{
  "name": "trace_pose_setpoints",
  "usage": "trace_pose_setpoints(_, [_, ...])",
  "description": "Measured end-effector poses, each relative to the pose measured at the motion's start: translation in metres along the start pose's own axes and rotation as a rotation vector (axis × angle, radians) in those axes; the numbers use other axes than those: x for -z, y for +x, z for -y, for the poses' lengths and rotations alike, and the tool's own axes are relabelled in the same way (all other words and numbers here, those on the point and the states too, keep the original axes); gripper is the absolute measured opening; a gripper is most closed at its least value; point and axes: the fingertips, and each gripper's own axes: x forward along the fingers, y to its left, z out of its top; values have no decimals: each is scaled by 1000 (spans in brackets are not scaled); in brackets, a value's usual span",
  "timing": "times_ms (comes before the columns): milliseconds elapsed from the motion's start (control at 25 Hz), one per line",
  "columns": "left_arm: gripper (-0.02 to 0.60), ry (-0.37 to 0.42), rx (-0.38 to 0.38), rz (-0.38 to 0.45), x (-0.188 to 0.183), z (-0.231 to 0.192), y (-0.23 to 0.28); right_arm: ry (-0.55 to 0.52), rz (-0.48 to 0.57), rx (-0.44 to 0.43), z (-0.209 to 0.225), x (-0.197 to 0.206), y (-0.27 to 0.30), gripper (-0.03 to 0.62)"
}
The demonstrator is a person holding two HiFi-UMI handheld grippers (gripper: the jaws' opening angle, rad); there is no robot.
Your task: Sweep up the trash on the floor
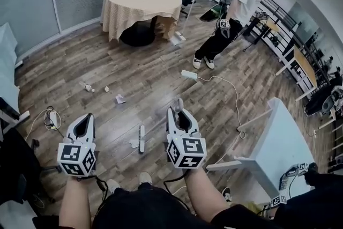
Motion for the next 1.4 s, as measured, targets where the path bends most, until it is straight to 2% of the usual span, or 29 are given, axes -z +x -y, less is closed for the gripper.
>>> trace_pose_setpoints(280, [-5, -30, -12, -17, 18, -32, -23, -19, -41, 52, -17, 14, -5, 110])
trace_pose_setpoints(480, [-5, -48, -5, -28, 27, -73, -48, -60, -105, 109, -39, 32, -12, 110])
trace_pose_setpoints(720, [-5, -73, 30, -61, 45, -114, -67, -86, -105, 221, -52, 38, -18, 110])
trace_pose_setpoints(960, [-5, -76, 15, -40, 46, -140, -81, -85, -97, 262, -56, 35, -8, 110])
trace_pose_setpoints(1200, [-5, -64, 3, -54, 51, -162, -71, -55, -57, 307, -42, 30, 14, 109])
trace_pose_setpoints(1400, [-5, -53, 19, -71, 42, -190, -29, -12, -60, 357, -31, 37, 48, 110])
